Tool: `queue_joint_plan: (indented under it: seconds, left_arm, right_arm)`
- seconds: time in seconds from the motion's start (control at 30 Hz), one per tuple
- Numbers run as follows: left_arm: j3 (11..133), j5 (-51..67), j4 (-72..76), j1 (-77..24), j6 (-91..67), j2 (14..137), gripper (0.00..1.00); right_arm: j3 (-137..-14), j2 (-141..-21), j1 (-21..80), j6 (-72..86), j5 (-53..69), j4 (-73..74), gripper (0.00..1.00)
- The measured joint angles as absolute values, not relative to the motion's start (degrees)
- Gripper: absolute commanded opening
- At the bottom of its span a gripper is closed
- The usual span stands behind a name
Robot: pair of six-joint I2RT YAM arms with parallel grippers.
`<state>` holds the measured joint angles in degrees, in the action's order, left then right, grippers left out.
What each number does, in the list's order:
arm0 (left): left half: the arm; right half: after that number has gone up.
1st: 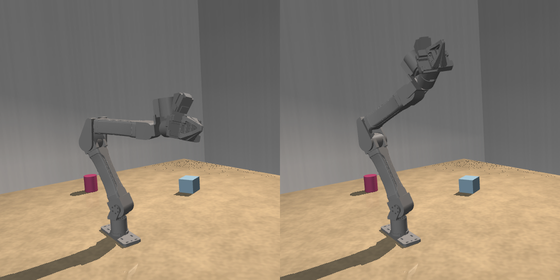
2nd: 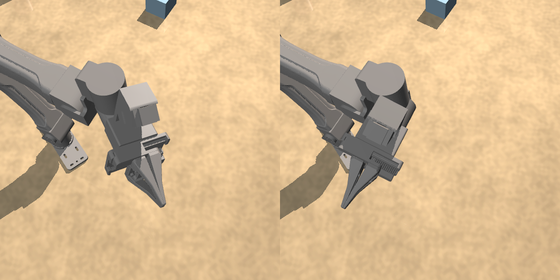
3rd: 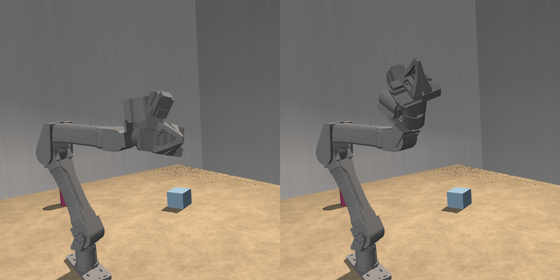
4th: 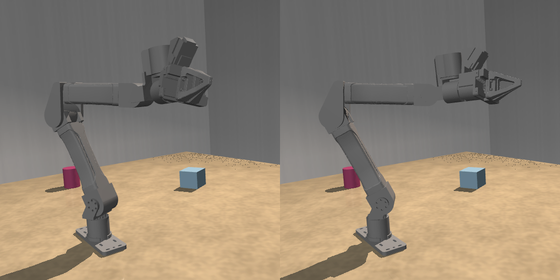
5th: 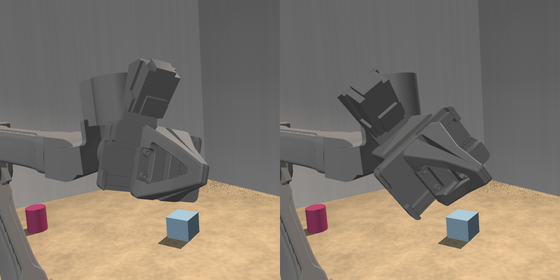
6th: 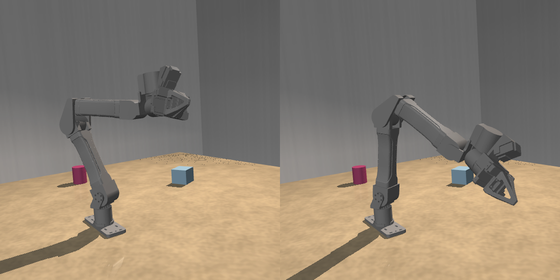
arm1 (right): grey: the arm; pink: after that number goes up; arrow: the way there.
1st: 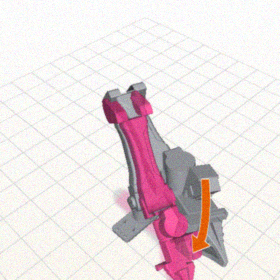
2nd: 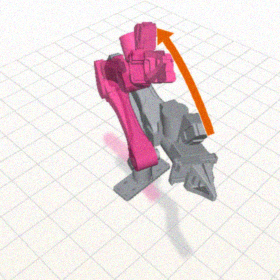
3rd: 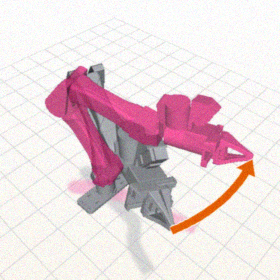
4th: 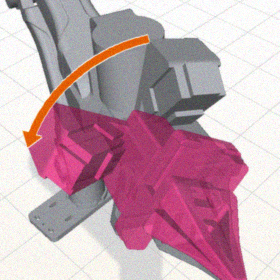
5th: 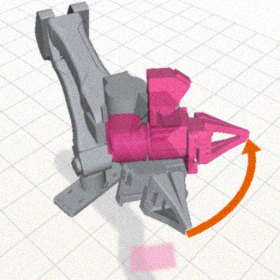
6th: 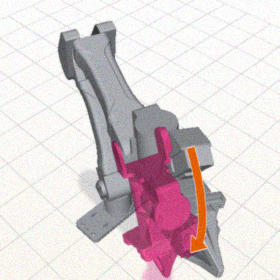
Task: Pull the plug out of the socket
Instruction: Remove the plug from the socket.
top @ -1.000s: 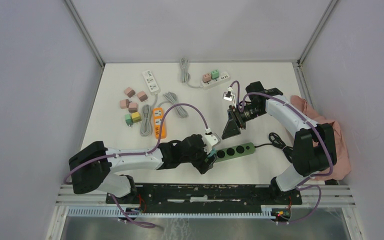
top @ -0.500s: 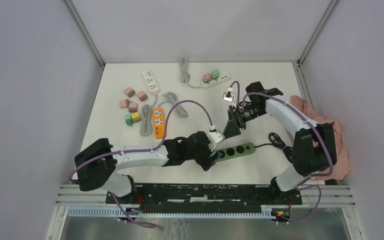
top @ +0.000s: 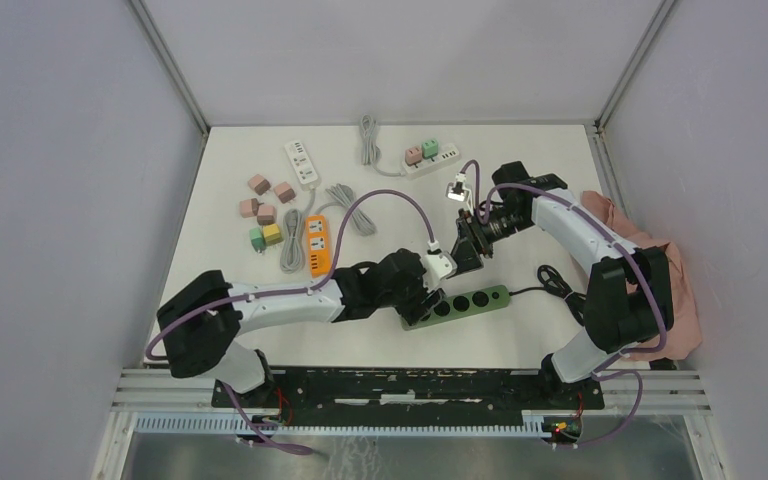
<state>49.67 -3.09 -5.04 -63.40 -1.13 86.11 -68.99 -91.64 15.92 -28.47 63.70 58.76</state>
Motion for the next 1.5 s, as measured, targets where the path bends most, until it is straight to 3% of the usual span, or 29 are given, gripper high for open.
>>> queue_joint_plan:
  seconds: [0.13, 0.23, 0.43, 0.53, 0.6, 0.7, 0.77, 1.13, 1.5]
  left_arm:
    - [49.7, -0.3, -5.1, -61.8, 0.6, 86.8, 0.60]
    - [49.7, 1.7, -5.1, -61.2, 1.2, 87.1, 0.48]
    - [49.8, 3.9, -5.0, -61.0, 2.4, 88.5, 0.47]
    - [49.8, 5.0, -5.0, -60.8, 2.7, 88.9, 0.12]
    - [49.8, 6.2, -4.8, -60.5, 3.5, 88.9, 0.03]
    - [49.6, 7.0, -4.5, -60.3, 3.6, 88.9, 0.03]
    - [48.7, 7.5, -3.2, -60.1, 3.6, 88.5, 0.03]
    - [35.1, 9.2, 10.2, -60.0, 3.6, 79.6, 0.03]
    - [30.8, 9.6, 14.7, -59.7, 3.0, 77.0, 0.03]
  right_arm:
    - [-69.3, -91.6, 15.5, -29.9, 63.7, 59.4, 0.67]
    - [-69.3, -91.5, 15.2, -31.1, 63.4, 59.9, 0.67]
    - [-69.3, -89.9, 14.8, -33.5, 61.7, 60.2, 0.70]
    - [-69.2, -88.3, 14.7, -35.0, 60.4, 59.8, 0.73]
    - [-68.8, -87.2, 14.7, -36.4, 60.3, 59.6, 0.77]
    - [-67.4, -85.2, 14.6, -39.8, 59.9, 59.6, 0.86]
    - [-66.2, -83.8, 14.6, -42.0, 59.9, 59.5, 0.99]
    - [-52.3, -69.9, 14.6, -63.2, 60.2, 56.6, 1.00]
    - [-52.8, -73.3, 14.3, -81.9, 61.4, 64.4, 0.96]
